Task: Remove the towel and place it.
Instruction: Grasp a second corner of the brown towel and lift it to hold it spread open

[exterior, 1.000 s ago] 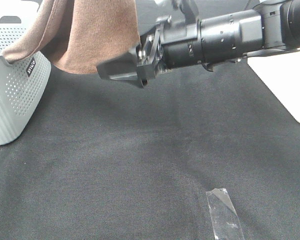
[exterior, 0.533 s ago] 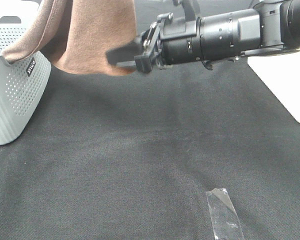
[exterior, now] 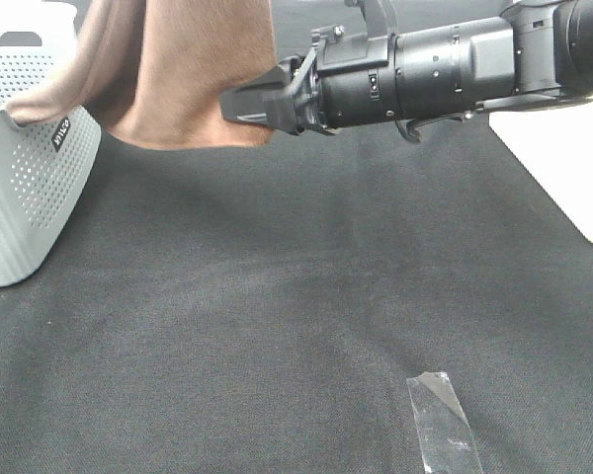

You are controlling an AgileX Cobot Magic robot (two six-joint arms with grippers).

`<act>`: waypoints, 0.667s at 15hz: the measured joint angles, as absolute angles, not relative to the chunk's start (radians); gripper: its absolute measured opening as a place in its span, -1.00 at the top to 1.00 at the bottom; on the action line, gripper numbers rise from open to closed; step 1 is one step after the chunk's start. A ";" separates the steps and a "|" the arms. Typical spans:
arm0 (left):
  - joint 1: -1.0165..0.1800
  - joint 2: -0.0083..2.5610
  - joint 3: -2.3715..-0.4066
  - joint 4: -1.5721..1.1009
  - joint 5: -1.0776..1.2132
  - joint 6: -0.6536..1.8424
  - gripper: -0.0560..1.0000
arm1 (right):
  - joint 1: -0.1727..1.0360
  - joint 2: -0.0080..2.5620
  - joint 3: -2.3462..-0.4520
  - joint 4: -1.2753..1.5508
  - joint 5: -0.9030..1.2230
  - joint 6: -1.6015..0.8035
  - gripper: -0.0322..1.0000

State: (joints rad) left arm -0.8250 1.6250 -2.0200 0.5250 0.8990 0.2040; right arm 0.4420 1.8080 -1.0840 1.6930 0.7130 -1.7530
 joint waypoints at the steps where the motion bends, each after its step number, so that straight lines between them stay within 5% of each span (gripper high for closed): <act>1: -0.825 1.625 -2.020 0.512 0.909 0.185 0.89 | 0.442 1.790 -1.084 1.650 0.702 -1.691 0.91; 5: -0.821 1.624 -2.020 0.488 0.907 0.022 0.89 | 0.442 1.562 -1.169 1.161 0.611 -1.094 0.91; 10: -0.815 1.623 -2.020 0.445 0.876 -0.042 0.89 | 0.442 1.485 -1.472 0.342 0.816 -0.375 0.91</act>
